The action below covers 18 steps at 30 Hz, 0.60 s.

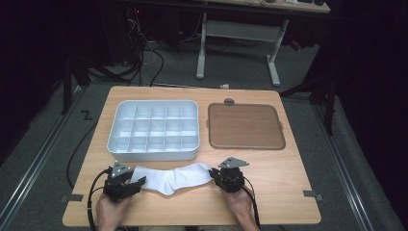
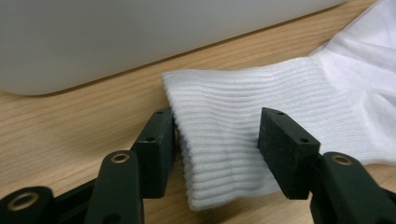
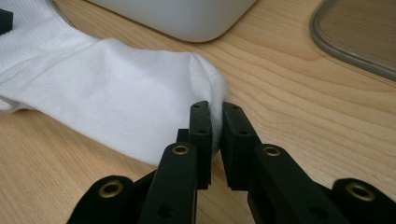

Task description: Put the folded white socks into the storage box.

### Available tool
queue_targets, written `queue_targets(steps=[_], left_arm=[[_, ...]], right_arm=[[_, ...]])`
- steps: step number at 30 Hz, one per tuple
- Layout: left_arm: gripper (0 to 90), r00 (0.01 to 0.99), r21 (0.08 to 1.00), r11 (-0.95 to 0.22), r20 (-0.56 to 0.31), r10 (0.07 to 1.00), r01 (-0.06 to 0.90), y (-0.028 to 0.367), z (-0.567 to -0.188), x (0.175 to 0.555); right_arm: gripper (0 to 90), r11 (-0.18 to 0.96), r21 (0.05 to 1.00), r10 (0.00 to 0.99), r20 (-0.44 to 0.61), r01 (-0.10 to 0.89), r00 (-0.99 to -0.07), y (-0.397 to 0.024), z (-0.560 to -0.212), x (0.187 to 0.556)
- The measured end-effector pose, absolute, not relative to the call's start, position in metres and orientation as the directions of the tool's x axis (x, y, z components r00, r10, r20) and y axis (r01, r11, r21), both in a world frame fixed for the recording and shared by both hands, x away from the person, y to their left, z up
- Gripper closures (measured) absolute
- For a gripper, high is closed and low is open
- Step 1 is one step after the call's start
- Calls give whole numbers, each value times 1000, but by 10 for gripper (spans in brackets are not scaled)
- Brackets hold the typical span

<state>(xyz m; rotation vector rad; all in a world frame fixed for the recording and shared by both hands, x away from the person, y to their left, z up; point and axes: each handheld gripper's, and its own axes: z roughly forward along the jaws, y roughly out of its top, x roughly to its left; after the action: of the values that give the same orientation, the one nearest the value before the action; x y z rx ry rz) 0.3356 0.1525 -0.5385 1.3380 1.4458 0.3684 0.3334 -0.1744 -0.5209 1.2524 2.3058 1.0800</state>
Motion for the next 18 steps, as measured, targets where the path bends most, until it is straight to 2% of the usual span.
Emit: queue_targets(steps=[10, 18], left_arm=[[477, 235, 798, 294, -468, 852, 525, 139, -538, 337], [479, 260, 809, 284, -463, 847, 515, 127, -539, 336]], right_arm=[[838, 311, 737, 834, 91, 600, -544, -188, -525, 330], [838, 324, 742, 845, 52, 587, -532, -198, -523, 326]])
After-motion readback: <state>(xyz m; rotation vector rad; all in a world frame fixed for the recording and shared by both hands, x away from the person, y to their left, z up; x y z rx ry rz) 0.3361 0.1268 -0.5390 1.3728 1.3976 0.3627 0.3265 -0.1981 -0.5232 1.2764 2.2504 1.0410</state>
